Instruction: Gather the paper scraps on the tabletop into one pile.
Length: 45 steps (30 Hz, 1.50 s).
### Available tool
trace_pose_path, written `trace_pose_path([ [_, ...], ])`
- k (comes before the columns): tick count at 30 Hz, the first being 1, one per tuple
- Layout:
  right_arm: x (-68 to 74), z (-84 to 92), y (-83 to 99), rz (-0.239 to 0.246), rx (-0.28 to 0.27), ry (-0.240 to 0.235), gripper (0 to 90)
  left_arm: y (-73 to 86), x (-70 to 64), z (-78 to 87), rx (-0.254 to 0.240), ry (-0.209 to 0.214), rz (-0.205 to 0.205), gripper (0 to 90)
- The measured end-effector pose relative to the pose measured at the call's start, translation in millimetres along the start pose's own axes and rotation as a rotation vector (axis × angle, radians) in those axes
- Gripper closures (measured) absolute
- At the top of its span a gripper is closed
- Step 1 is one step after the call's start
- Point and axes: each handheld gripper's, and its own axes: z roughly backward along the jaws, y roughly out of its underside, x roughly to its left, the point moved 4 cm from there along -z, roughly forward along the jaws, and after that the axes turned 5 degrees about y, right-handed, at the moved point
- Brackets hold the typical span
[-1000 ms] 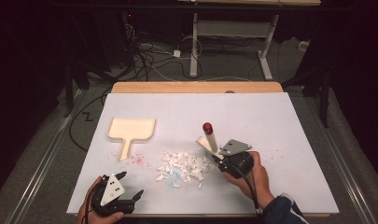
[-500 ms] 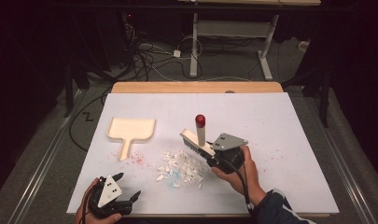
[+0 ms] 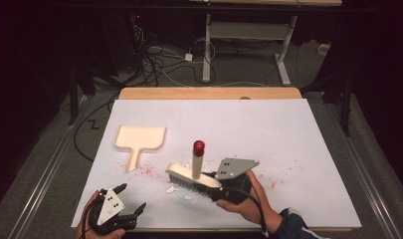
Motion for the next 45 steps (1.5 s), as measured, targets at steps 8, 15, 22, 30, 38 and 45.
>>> trace_pose_path([
  [8, 21.9, -36.9, 10.1, -0.013, 0.074, -0.087, 67.6, 3.5, 0.9, -1.3, 0.013, -0.005, 0.01, 16.9],
  [15, 8.7, -45.3, 21.2, -0.029, 0.114, -0.011, 67.5, 2.6, -2.6, -6.3, 0.031, 0.007, -0.01, 16.9],
  [22, -20.6, -35.0, 23.1, -0.065, 0.127, 0.105, 67.5, 0.5, -4.1, -10.1, 0.03, 0.016, -0.017, 16.9],
  [30, -34.1, -3.0, 13.0, -0.056, 0.05, 0.108, 67.5, -1.1, -4.3, -12.0, 0.032, 0.023, -0.022, 16.9],
  [38, -33.1, 53.8, 19.6, 0.015, 0.059, 0.11, 67.5, -1.4, -4.3, -11.4, 0.037, 0.02, -0.029, 16.9],
  [45, -38.0, 94.2, 50.9, -0.006, 0.108, 0.144, 67.5, -2.0, -5.0, -12.6, 0.045, 0.016, -0.034, 16.9],
])
